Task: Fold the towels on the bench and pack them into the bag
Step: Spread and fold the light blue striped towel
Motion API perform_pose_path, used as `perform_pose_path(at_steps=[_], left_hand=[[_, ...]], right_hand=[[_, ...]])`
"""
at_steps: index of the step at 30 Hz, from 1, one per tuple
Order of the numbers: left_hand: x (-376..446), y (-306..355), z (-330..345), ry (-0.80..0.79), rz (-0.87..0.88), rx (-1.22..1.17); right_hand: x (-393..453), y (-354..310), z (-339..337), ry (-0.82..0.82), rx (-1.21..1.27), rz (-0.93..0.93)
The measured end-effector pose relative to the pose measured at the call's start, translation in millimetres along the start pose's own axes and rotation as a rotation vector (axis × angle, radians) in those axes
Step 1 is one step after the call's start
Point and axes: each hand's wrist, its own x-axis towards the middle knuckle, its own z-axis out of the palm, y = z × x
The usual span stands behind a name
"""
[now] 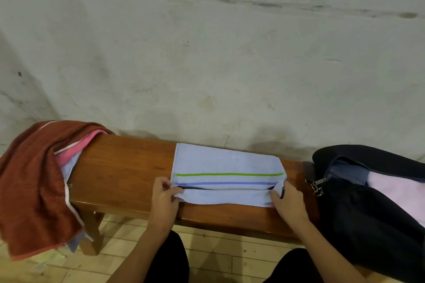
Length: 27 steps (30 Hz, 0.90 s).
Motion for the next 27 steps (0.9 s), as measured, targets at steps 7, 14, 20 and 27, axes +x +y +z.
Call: perform_pose_path(at_steps=[7,14,20,27], left_hand=[[-2,-12,-3,-0.098,0.066,0.127],[-8,-23,-7,-0.054,0.179,0.215],[-11,-25,-9,-0.073,0.232,0.225],[-15,-21,-8,-0.084,0.228,0.218]], right_hand=[[-10,4,-4,0.038,-0.044,-0.128],[-13,8,-1,0.029,-0.089,-0.026],[-25,15,-2,0.015,-0.246,-0.028],[-38,27,0,0.037,-0.088,0.001]])
